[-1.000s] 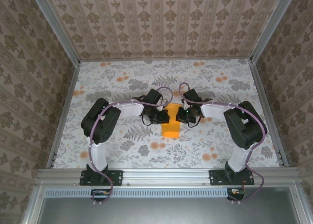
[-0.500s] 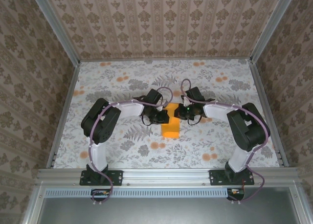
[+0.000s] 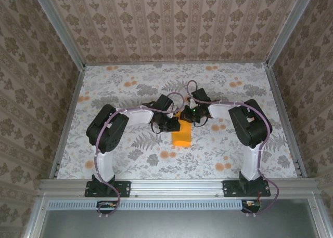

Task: Fold a paper plane with a square sheet of paper (fold left side to right side)
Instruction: Hold the square sheet of paper at the center of the table, then first fold the square sheet of paper in half at the center of the table.

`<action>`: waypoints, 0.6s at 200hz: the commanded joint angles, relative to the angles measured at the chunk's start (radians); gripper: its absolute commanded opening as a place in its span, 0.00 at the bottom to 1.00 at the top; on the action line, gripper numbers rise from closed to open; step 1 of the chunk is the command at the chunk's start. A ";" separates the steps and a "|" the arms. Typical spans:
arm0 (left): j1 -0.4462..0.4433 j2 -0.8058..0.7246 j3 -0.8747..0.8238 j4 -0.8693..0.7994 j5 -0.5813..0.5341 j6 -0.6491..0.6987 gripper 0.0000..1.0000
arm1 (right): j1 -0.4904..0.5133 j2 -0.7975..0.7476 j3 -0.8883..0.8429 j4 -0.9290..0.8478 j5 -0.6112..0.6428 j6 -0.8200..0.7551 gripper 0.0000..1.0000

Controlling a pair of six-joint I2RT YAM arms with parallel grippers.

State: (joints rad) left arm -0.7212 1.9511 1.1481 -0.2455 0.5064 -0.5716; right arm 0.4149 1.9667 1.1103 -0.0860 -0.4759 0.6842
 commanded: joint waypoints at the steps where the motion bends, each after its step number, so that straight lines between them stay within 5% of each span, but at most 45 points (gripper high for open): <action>1: -0.023 -0.011 -0.028 -0.069 -0.020 0.027 0.10 | -0.005 0.044 0.015 -0.100 0.058 -0.005 0.00; 120: -0.076 -0.212 -0.343 0.048 0.014 -0.092 0.08 | -0.018 0.084 0.037 -0.129 0.056 -0.043 0.00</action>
State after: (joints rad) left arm -0.7715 1.7767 0.8925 -0.1333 0.4950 -0.6117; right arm 0.4057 1.9884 1.1507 -0.1421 -0.4858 0.6632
